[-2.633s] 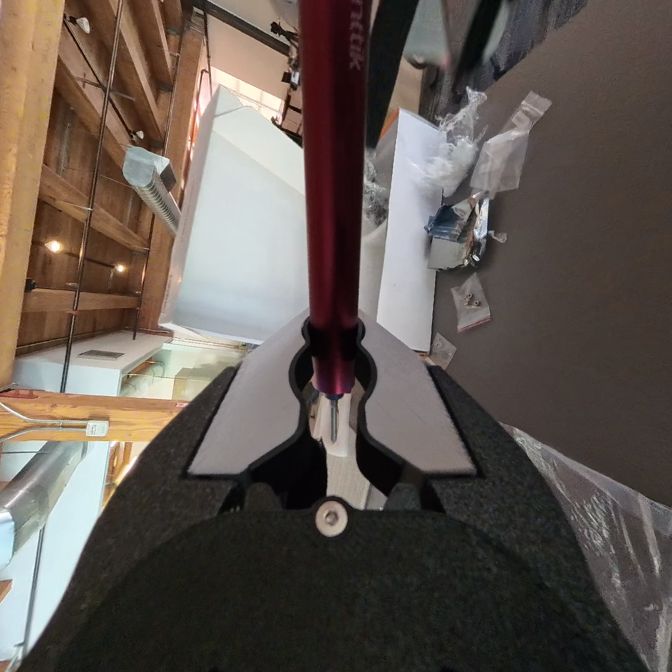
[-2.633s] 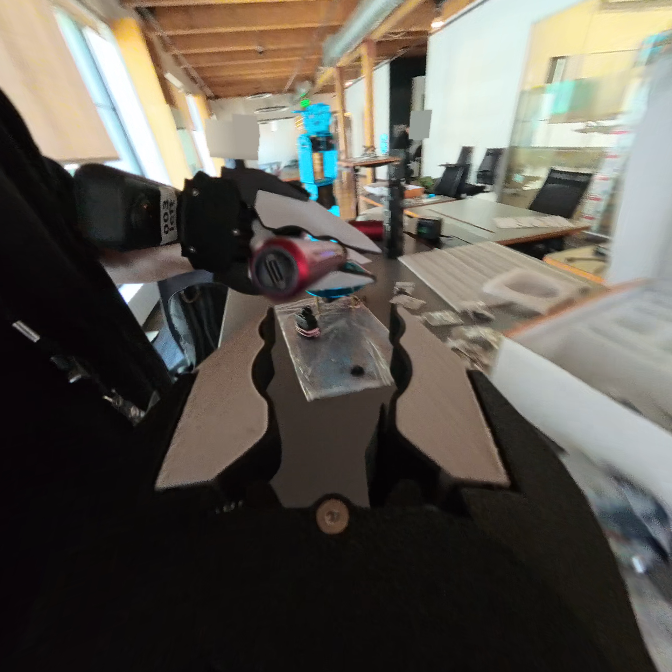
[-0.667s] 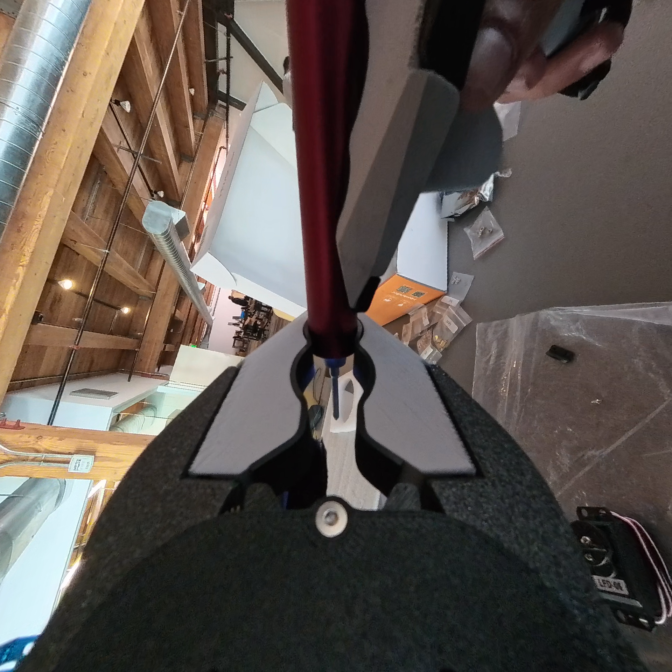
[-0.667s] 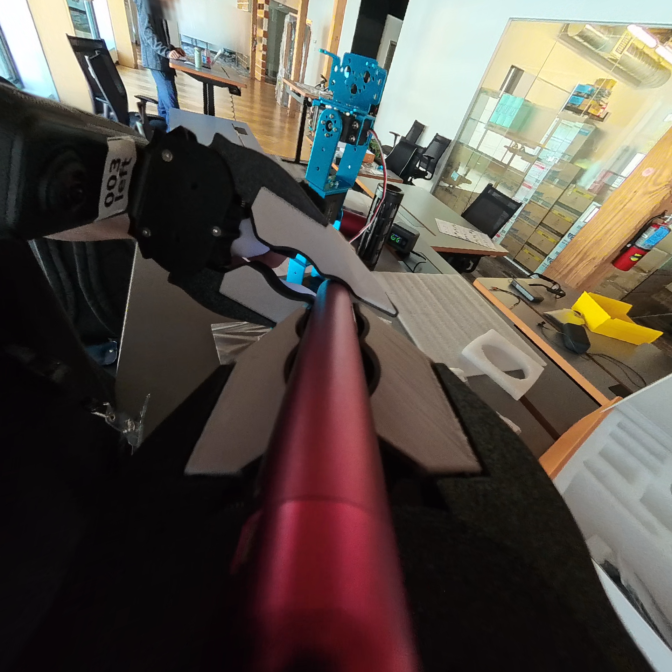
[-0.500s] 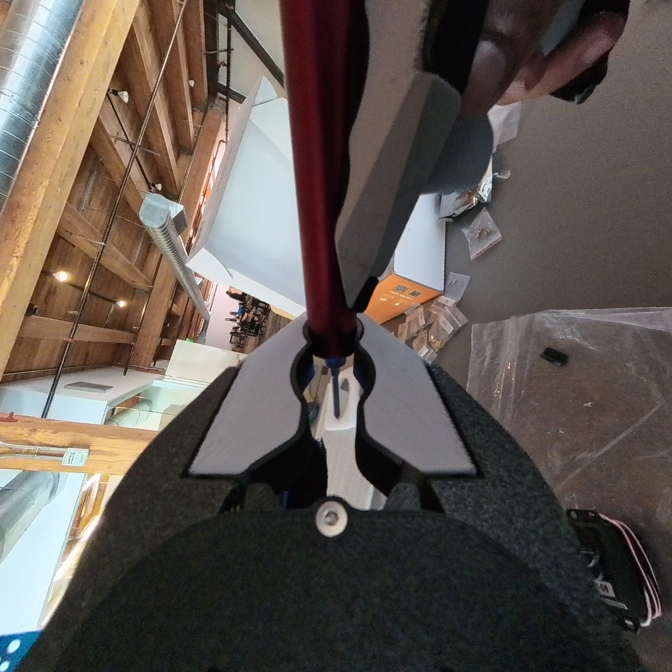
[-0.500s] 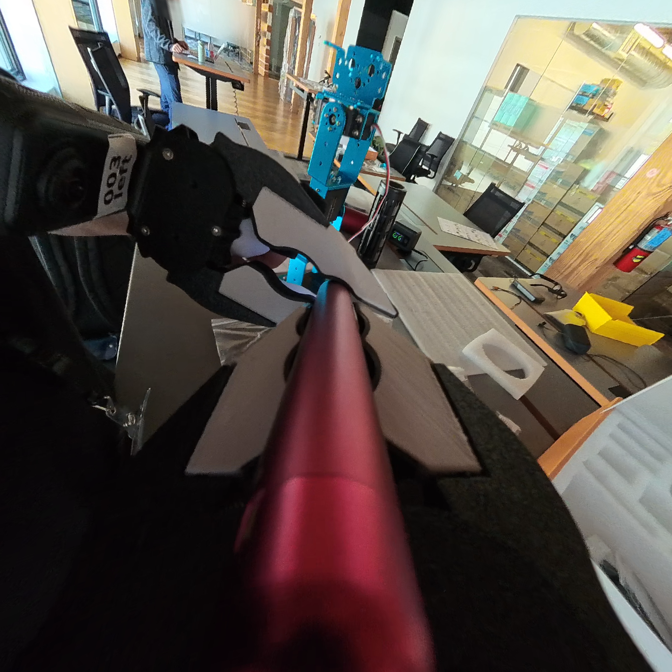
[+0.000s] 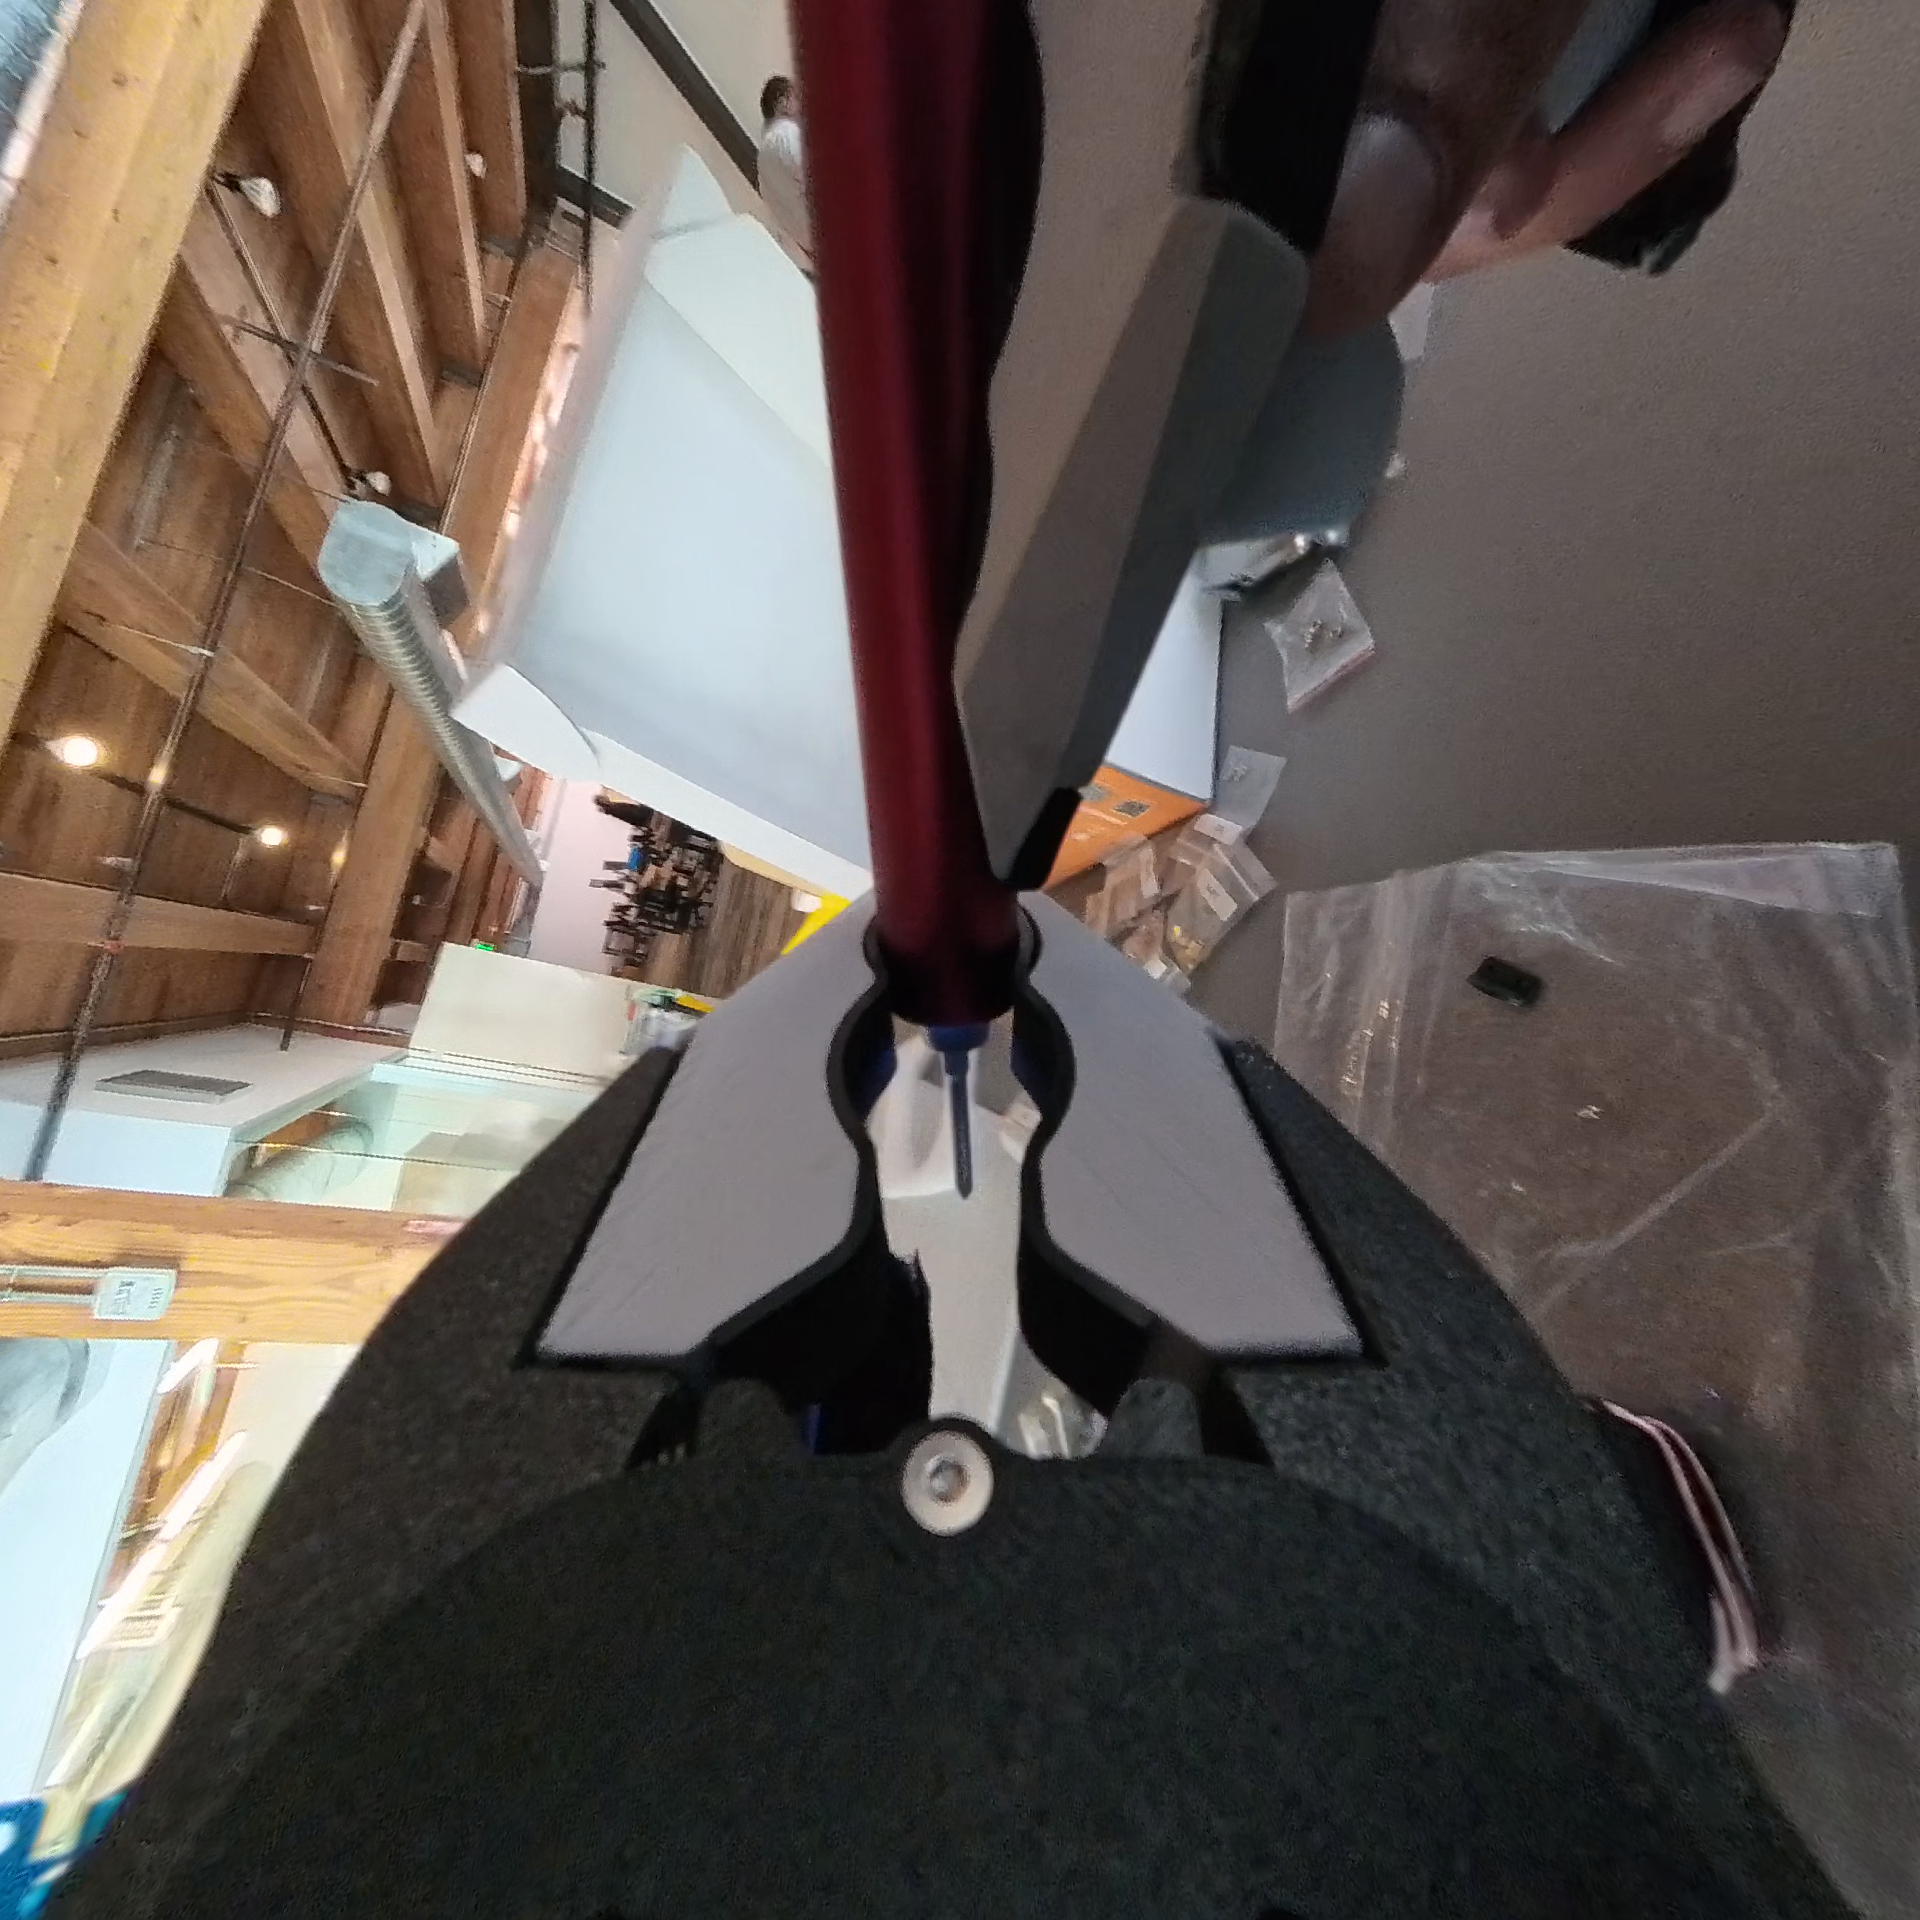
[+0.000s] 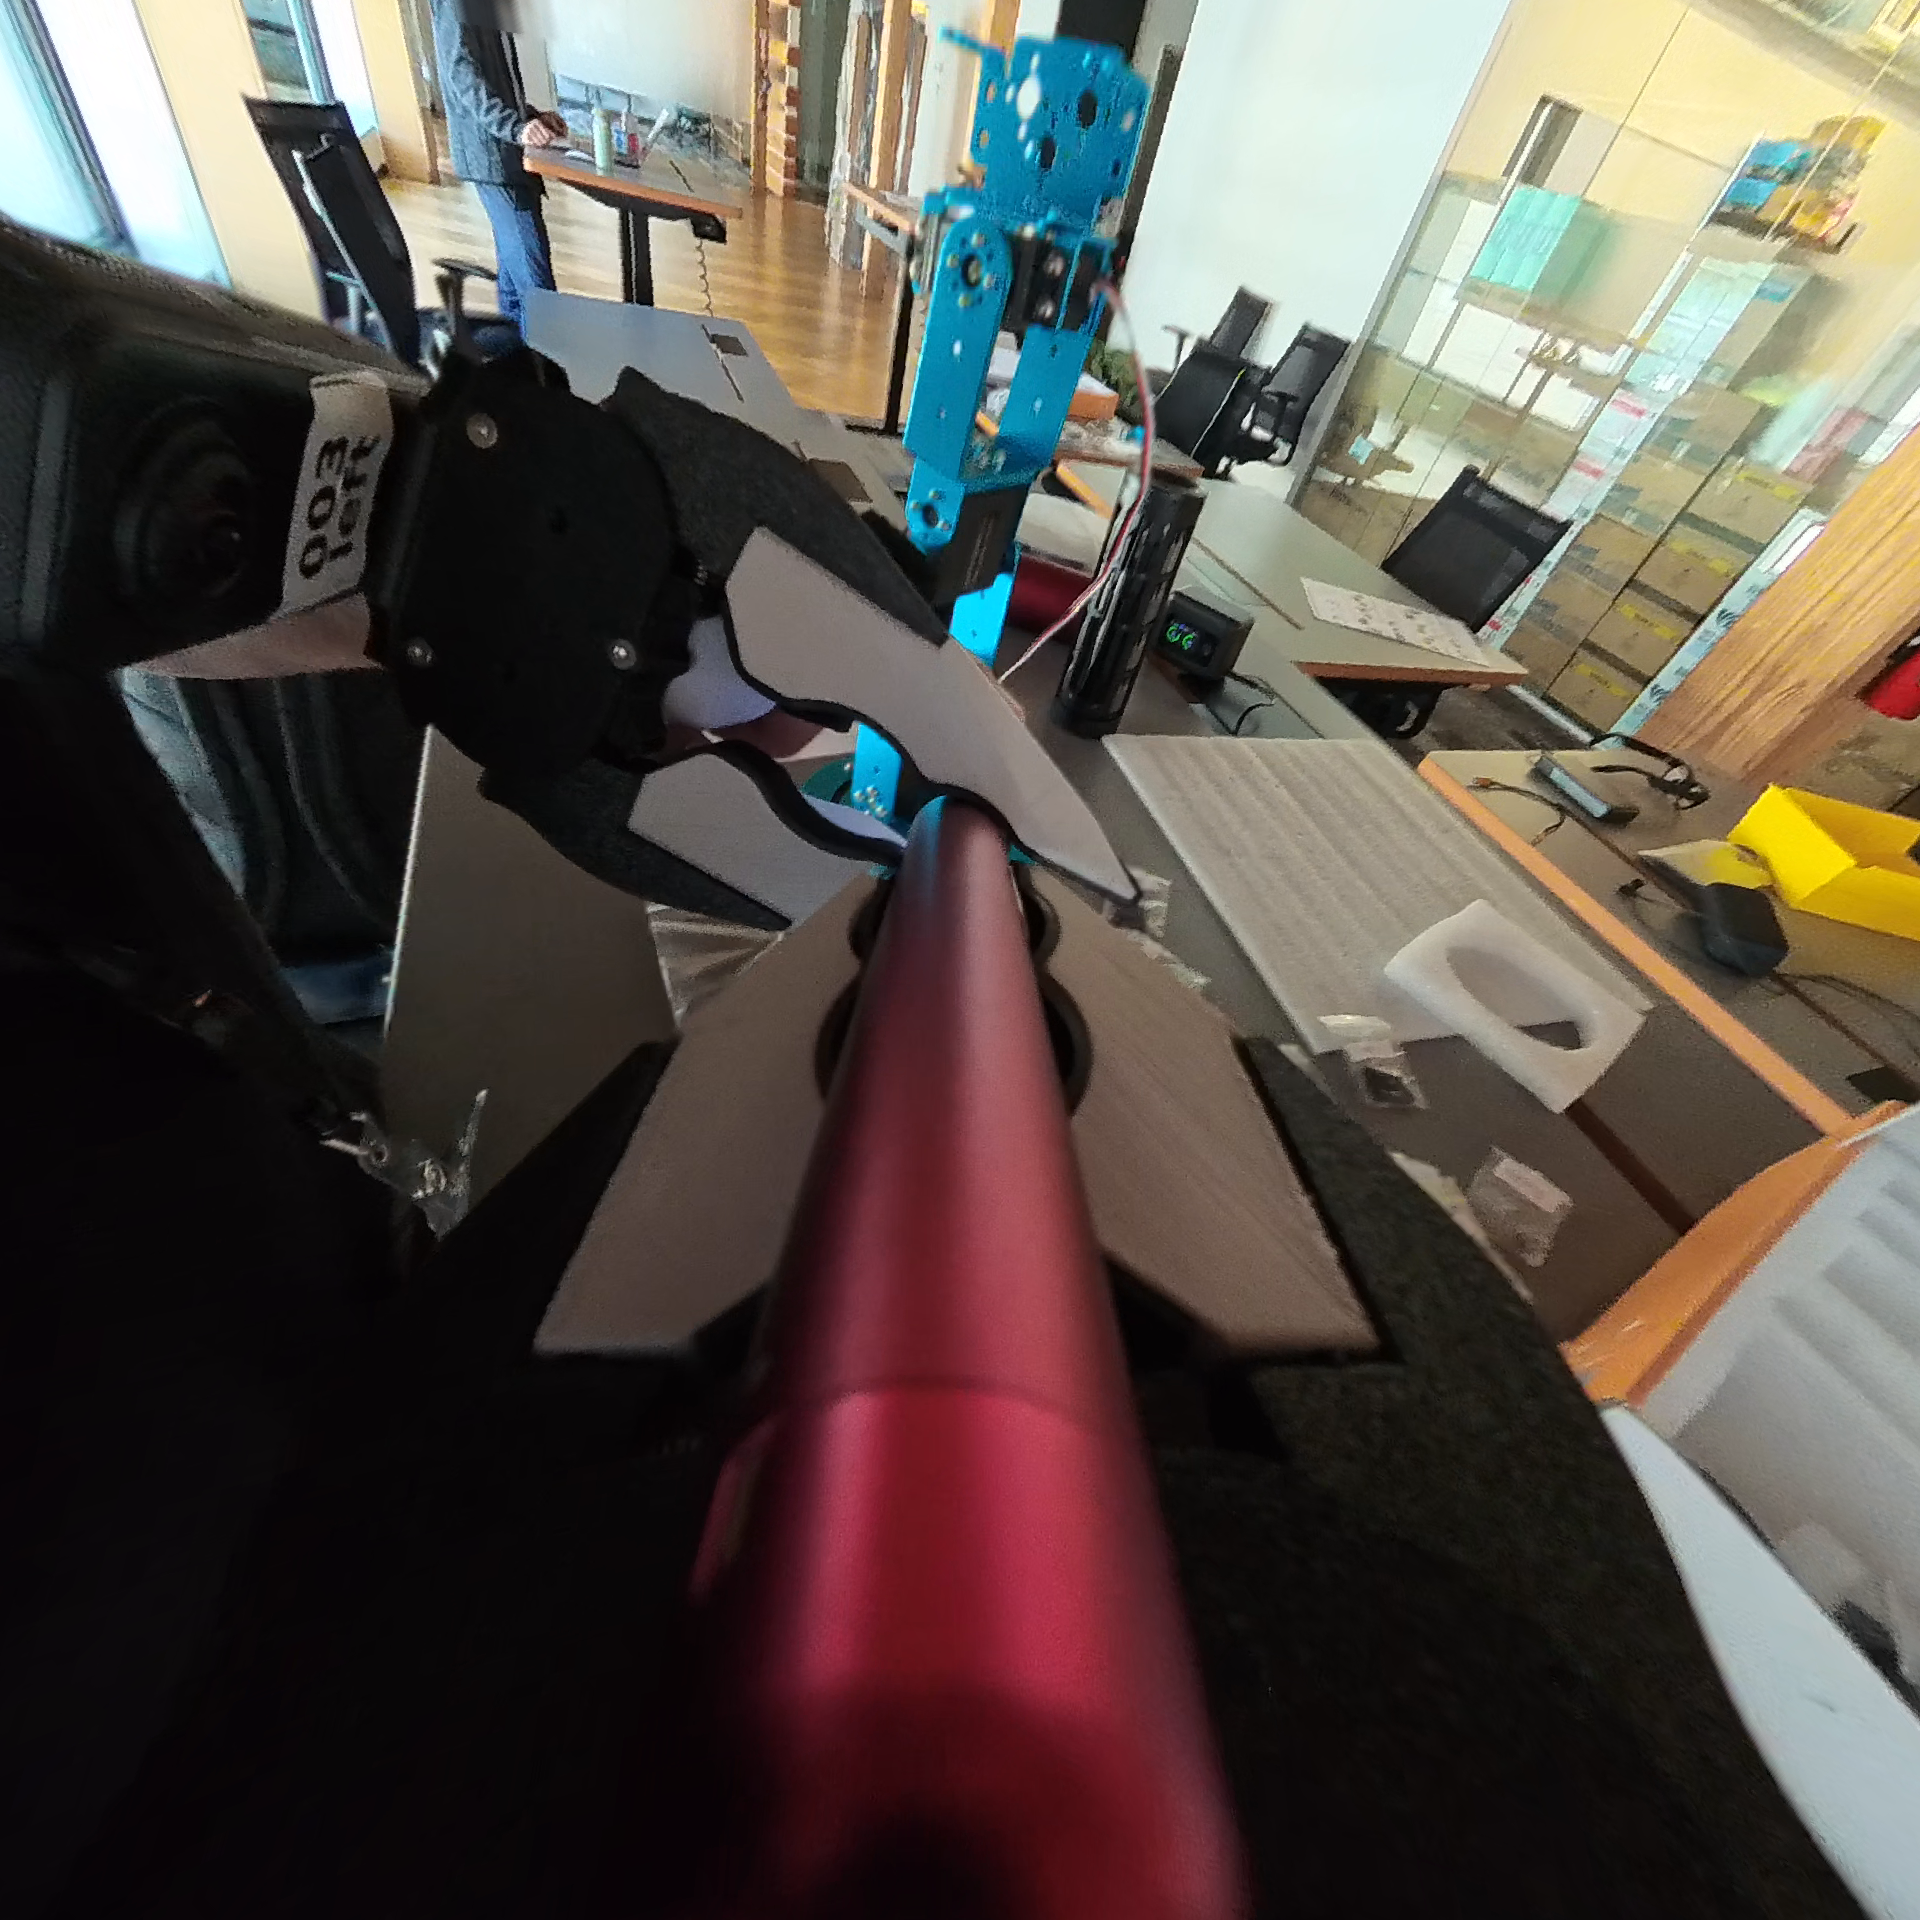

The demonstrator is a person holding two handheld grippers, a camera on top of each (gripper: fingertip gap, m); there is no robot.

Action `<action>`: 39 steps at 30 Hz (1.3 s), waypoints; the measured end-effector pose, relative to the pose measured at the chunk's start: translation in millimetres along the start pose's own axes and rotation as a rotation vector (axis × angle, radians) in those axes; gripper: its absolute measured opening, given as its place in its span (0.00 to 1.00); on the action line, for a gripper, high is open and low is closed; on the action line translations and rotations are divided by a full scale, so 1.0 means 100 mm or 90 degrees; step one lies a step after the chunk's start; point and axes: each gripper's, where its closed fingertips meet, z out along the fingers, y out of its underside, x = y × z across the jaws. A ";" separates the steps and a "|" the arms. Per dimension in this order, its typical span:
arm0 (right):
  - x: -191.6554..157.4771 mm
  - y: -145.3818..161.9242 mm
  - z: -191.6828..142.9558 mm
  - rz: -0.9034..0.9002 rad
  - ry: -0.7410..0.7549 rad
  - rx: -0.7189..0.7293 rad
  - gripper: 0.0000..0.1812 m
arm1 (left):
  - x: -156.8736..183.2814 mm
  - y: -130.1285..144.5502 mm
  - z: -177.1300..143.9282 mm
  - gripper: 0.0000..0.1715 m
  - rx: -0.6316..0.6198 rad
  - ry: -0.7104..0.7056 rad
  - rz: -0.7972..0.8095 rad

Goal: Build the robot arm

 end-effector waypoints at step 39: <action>-0.79 0.95 0.41 0.253 0.191 -0.262 0.12 | 1.58 1.05 -0.30 0.12 -0.164 0.309 -0.347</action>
